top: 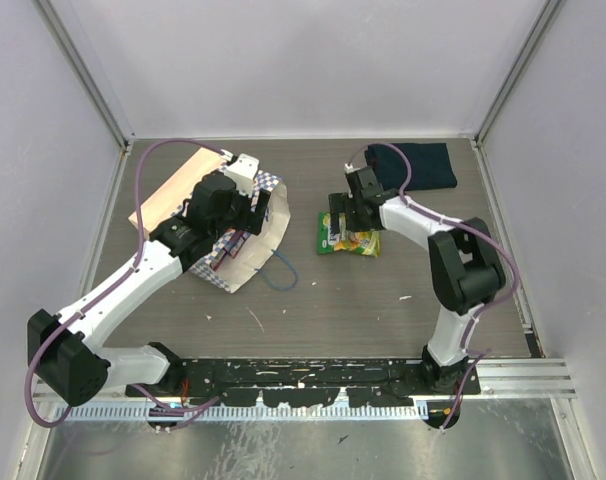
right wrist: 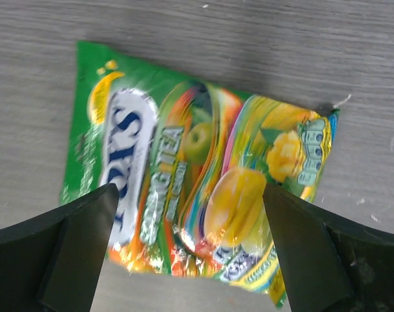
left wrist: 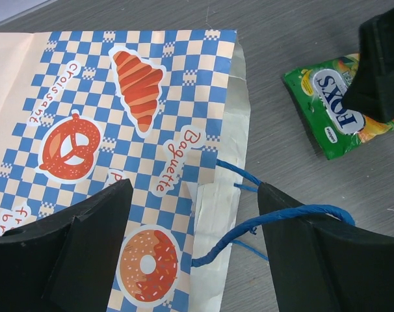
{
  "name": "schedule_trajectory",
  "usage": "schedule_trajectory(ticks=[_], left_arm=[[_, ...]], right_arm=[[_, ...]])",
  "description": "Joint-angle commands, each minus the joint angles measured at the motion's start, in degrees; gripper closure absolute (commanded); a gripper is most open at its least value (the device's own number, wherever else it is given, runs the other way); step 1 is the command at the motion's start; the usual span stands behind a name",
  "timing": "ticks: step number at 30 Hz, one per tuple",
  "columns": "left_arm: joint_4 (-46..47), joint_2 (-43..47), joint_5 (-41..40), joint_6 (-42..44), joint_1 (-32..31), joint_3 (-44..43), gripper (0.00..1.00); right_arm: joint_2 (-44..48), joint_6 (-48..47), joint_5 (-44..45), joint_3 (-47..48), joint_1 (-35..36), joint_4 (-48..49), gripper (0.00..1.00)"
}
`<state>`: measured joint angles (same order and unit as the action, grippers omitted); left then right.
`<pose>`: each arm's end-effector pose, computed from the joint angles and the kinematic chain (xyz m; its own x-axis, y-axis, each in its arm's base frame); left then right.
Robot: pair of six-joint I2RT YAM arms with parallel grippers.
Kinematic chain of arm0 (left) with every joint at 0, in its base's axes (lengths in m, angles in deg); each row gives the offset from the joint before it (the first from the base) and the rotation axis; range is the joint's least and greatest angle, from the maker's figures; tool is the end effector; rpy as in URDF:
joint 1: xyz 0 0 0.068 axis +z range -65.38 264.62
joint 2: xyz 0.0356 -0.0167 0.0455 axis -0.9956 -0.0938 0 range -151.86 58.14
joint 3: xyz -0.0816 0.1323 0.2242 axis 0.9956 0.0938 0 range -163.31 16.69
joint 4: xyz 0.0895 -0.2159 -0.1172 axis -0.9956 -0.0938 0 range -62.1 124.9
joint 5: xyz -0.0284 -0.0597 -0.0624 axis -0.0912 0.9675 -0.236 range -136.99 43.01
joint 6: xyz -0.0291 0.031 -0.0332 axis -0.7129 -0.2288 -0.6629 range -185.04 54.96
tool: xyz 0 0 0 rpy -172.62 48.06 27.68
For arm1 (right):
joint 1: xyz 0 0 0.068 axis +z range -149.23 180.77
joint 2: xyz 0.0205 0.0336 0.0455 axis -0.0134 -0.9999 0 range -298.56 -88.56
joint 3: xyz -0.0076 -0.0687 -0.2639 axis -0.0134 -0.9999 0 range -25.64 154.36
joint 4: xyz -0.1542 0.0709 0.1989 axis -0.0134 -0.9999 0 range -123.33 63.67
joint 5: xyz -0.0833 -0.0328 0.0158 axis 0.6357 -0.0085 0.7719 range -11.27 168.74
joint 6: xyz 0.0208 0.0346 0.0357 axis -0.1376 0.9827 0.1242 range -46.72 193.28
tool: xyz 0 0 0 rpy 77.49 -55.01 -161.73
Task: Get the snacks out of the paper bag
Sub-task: Place the snack at the center of the board, then move the snack to the center of the board.
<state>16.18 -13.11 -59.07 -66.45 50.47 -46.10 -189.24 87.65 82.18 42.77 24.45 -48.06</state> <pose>0.2385 -0.1527 0.3370 -0.3876 0.2338 -0.8917 0.3853 0.9198 0.0737 0.3421 0.1476 0.2042 -0.8093 -0.0843 -0.5813 -0.1732 0.9799 0.0989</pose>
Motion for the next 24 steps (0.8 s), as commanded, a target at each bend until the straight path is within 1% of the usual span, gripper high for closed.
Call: schedule_trajectory(ticks=[1, 5, 8, 12, 14, 15, 18, 21, 23, 24], left_arm=[[1.7, 1.9, 0.5, 0.7, -0.2, -1.3, 0.20], [1.6, 2.4, -0.5, 0.9, -0.2, -0.6, 0.20], [1.6, 2.2, -1.3, 1.3, -0.2, -0.7, 0.20], [1.8, 1.2, -1.5, 1.3, -0.2, -1.0, 0.20], [1.8, 0.5, -1.5, 1.3, -0.2, -1.3, 0.20], [1.7, 0.2, -1.6, 1.3, -0.2, -1.5, 0.20], [1.6, -0.3, -1.6, 1.2, -0.1, -1.9, 0.20], [1.7, -0.4, -1.2, 1.0, -0.2, -1.8, 0.20], [1.6, -0.5, -1.1, 1.0, -0.1, -2.0, 0.19], [1.4, -0.5, -1.1, 1.0, -0.2, -2.0, 0.19]], right_arm=[[-6.7, -0.9, 5.0, 5.2, -0.5, -1.3, 0.00], [-7.7, 2.1, 9.5, 3.2, 0.3, -2.2, 0.00], [-7.3, 6.8, 14.5, 1.5, 1.4, -4.3, 0.00], [-8.2, 21.1, 17.3, 1.0, 2.2, -9.3, 0.00], [-9.8, 30.3, 18.7, 3.3, 2.7, -14.6, 0.00], [-10.8, 35.9, 18.5, 4.7, 2.9, -18.3, 0.00], [-13.4, 49.6, 16.6, 8.0, 2.9, -25.5, 0.00], [-12.7, 61.3, 10.4, 6.9, 2.9, -23.9, 0.00], [-12.2, 65.8, 6.1, 7.3, 3.1, -21.4, 0.00], [-11.9, 66.3, 5.3, 7.9, 3.2, -19.6, 0.00]])
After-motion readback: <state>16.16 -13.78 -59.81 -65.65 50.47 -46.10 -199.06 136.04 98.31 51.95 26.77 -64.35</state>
